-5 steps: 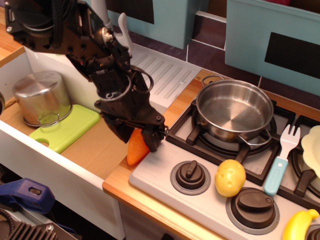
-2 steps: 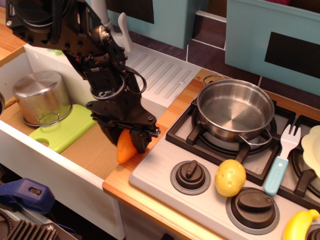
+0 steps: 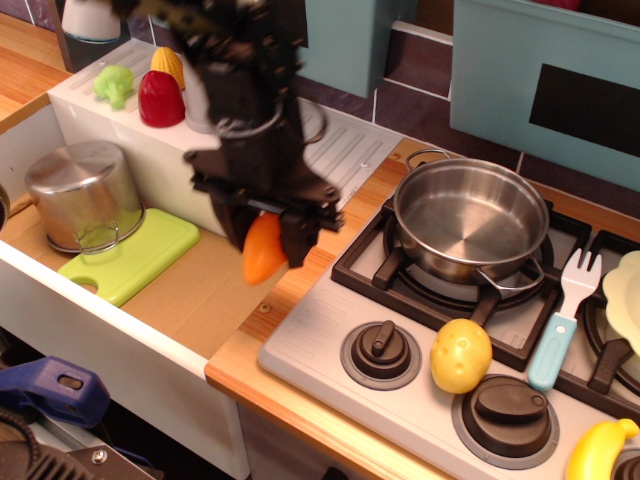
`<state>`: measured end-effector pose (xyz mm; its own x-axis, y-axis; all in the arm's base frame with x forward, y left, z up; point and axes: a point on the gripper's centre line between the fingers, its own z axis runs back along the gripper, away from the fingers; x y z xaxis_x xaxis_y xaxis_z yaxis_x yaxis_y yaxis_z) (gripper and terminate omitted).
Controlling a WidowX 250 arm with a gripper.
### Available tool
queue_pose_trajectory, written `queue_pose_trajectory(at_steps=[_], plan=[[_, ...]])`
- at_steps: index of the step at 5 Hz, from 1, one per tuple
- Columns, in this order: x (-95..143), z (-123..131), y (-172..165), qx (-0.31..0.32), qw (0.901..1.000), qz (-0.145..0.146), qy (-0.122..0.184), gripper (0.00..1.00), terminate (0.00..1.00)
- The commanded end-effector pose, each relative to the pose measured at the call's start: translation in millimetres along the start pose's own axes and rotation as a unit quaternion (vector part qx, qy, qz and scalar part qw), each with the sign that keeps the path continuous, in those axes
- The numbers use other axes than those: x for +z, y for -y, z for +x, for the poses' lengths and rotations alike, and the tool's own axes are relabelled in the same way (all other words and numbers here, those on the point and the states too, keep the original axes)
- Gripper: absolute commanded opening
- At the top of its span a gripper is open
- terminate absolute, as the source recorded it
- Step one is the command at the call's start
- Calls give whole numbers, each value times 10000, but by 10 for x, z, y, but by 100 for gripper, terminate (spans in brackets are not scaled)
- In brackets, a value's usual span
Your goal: Put carrot in pot or pan
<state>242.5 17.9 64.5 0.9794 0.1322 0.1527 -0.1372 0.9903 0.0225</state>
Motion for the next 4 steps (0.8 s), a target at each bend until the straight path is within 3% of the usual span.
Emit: queue_pose_trajectory(at_steps=[1, 3, 4], plan=[[440, 345, 296, -177, 9973, 244, 669, 0, 0], [566, 691, 797, -246, 9939, 317, 1023, 0, 0], [513, 787, 899, -224, 9930, 264, 1127, 0, 0]])
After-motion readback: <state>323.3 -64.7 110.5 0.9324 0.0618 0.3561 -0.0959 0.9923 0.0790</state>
